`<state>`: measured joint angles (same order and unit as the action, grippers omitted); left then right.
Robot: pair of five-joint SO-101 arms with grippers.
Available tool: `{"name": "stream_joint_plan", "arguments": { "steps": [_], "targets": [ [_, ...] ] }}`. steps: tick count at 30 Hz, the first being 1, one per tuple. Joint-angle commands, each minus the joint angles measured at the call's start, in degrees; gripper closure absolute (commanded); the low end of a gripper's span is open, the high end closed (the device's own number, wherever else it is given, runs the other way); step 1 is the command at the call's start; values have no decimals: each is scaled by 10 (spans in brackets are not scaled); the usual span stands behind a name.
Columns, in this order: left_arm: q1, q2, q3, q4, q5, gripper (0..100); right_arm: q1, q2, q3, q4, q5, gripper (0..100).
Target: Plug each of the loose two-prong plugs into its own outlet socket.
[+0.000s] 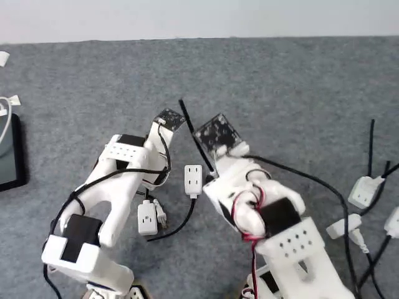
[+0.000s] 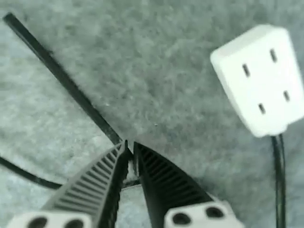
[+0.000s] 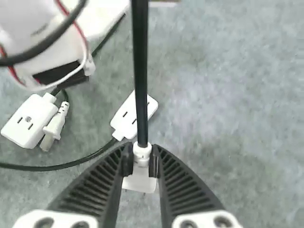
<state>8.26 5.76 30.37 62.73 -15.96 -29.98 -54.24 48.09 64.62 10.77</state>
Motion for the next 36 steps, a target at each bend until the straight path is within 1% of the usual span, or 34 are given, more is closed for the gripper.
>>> {"name": "stream_joint_plan", "arguments": {
  "steps": [1,4,9,13,18,20,22,25,27,29,32,34,36],
  "targets": [
    [11,-20,-3,11,-56,988,-17,-21,7,-20,10,991],
    [33,-64,55,-19,-81,988,-29,-7,9,-28,8,991],
    [65,-185,168,-67,-119,987,-31,25,8,-36,6,991],
    [97,-270,239,-86,-125,987,-32,35,8,-44,5,991],
    [135,-328,291,-86,-151,987,-32,36,8,-44,5,991],
    [139,-335,293,-89,-149,987,-32,37,8,-49,4,991],
    [135,-336,296,-113,-131,987,-31,37,8,-52,0,991],
    [91,-340,297,-160,-47,987,-27,37,9,-65,-21,991],
    [42,-341,295,-185,20,987,-13,39,13,-85,-40,991],
    [-14,-341,298,-206,71,987,0,39,24,-118,-69,991],
    [-98,-341,298,-224,90,987,3,46,36,-164,-91,991],
    [-138,-340,299,-238,90,987,3,75,31,-186,-96,991],
    [-164,-340,309,-258,89,987,9,127,11,-199,-108,991]
  ]
}}
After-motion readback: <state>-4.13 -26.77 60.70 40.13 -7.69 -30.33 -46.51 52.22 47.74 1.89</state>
